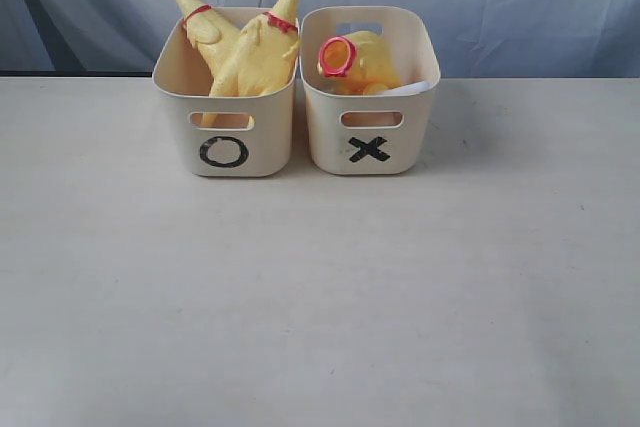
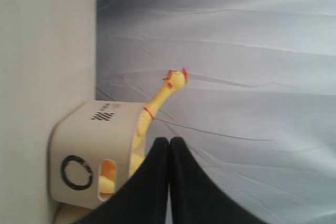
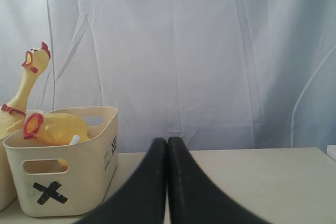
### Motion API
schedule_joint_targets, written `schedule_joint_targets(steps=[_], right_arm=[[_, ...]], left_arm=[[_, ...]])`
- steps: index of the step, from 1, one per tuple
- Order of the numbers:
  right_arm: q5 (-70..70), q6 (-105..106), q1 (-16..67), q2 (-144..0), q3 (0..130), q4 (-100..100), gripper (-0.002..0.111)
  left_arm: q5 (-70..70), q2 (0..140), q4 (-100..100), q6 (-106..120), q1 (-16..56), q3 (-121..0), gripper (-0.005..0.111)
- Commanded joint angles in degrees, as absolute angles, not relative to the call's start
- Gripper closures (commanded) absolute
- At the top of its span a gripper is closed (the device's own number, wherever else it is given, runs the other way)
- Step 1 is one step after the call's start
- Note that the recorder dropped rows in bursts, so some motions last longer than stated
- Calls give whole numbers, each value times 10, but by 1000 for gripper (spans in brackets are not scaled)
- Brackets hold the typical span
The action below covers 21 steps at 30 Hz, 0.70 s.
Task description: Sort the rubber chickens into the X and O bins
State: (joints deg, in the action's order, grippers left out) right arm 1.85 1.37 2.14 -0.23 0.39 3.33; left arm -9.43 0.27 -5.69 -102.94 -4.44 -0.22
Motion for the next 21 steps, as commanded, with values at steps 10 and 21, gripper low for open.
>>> schedule_joint_targets(steps=[10, 21], right_arm=[[19, 14, 19, 0, 0, 33, 108], [-9, 14, 19, 0, 0, 33, 108]], left_arm=[[-142, 0, -49, -1028, -45, 0, 107], [-123, 0, -62, -978, -45, 0, 107]])
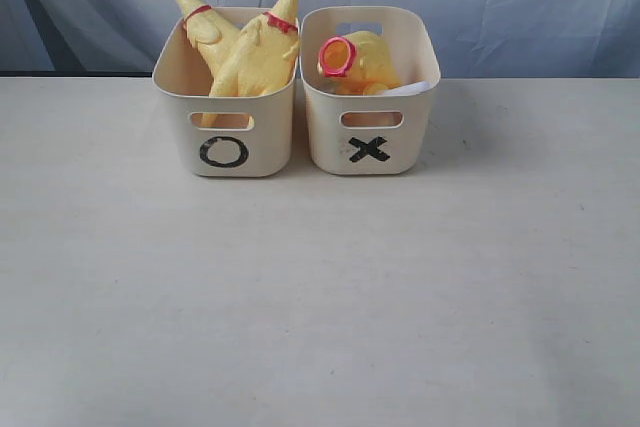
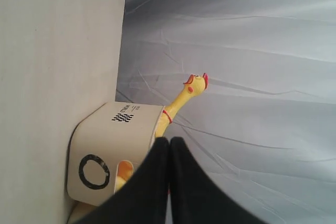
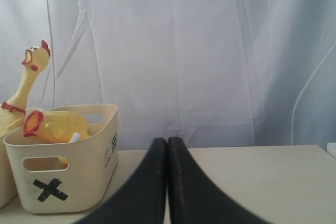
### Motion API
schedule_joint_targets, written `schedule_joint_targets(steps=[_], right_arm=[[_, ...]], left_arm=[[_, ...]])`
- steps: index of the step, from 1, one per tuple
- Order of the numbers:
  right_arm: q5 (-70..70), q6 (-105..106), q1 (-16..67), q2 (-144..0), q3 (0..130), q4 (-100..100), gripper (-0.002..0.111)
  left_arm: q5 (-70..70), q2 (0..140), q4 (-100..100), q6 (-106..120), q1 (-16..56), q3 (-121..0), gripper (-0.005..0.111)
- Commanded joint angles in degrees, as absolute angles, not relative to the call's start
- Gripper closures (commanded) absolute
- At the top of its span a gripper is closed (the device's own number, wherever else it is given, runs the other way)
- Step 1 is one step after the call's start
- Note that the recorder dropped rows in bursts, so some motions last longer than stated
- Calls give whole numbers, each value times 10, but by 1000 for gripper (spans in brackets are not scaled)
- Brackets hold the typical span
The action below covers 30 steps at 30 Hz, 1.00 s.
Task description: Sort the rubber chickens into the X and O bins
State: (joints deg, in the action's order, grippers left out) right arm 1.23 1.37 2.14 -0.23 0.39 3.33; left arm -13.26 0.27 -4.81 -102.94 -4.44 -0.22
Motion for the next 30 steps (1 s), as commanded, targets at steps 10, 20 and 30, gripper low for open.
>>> schedule_joint_targets(steps=[10, 20, 30], right_arm=[[-12, 14, 19, 0, 0, 33, 108], [-109, 14, 19, 0, 0, 32, 108], [-168, 14, 19, 0, 0, 19, 108]], left_arm=[[-125, 0, -138, -190, -45, 0, 107], [-129, 0, -133, -38, -45, 0, 107], [-133, 0, -83, -40, -45, 0, 107]])
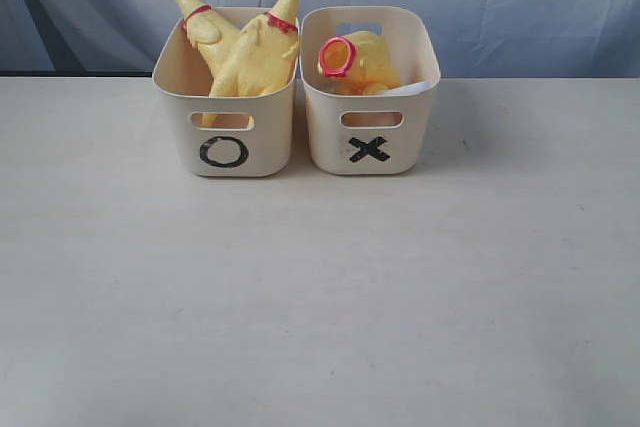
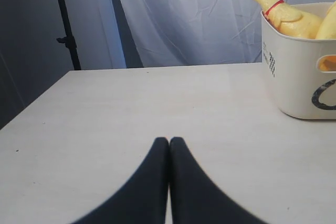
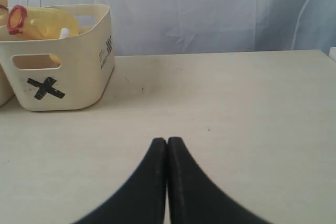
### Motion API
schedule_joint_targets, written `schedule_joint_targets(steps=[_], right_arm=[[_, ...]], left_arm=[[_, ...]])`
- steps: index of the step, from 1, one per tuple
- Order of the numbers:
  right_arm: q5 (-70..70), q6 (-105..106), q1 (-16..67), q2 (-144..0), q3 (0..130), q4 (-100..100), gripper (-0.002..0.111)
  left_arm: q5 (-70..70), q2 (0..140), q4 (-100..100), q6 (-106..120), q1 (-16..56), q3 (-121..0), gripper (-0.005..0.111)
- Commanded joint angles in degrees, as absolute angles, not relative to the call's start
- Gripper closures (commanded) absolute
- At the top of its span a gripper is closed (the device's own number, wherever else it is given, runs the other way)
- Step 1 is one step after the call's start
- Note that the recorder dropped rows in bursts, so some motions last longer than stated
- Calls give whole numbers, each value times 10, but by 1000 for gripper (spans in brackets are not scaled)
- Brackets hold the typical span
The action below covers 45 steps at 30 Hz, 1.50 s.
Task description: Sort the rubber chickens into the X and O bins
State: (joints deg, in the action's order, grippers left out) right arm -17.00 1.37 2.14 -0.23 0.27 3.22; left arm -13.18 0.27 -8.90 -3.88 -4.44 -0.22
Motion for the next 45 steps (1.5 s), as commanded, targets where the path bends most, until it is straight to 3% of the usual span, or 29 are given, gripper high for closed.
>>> schedule_joint_targets(steps=[1, 15, 45], right_arm=[[-168, 14, 19, 0, 0, 19, 108], [-174, 14, 58, 0, 0, 19, 108], [-175, 14, 57, 0, 0, 20, 108]], left_arm=[[-133, 0, -83, -40, -45, 0, 107], [-134, 0, -102, -38, -45, 0, 107], [-134, 0, -101, -38, -45, 0, 107]])
